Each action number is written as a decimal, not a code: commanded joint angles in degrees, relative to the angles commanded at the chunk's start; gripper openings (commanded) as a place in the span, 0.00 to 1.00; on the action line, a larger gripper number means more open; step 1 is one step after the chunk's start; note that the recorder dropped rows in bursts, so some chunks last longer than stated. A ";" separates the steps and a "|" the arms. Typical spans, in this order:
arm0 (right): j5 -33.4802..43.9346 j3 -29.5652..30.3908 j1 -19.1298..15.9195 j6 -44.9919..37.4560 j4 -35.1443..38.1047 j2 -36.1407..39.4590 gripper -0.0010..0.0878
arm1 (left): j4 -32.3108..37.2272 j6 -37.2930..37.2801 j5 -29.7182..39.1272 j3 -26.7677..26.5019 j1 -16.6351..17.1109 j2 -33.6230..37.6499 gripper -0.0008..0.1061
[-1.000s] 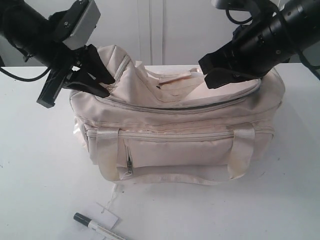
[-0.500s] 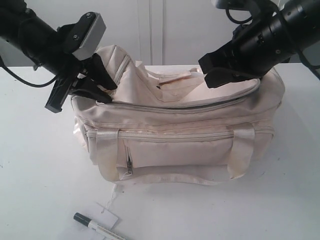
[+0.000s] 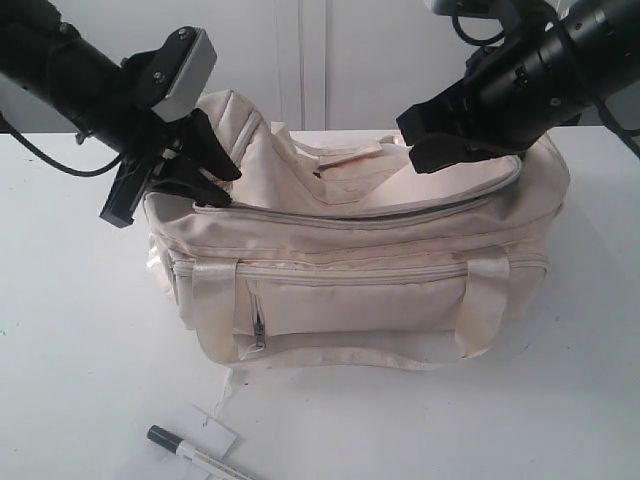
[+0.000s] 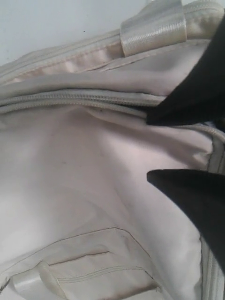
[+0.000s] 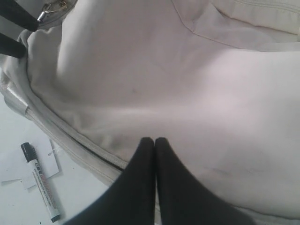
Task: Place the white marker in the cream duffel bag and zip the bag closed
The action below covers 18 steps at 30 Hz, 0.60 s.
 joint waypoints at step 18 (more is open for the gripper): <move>0.00 0.00 0.00 0.00 0.00 0.00 0.01 | 8.26 3.78 0.13 0.00 -0.09 0.28 0.36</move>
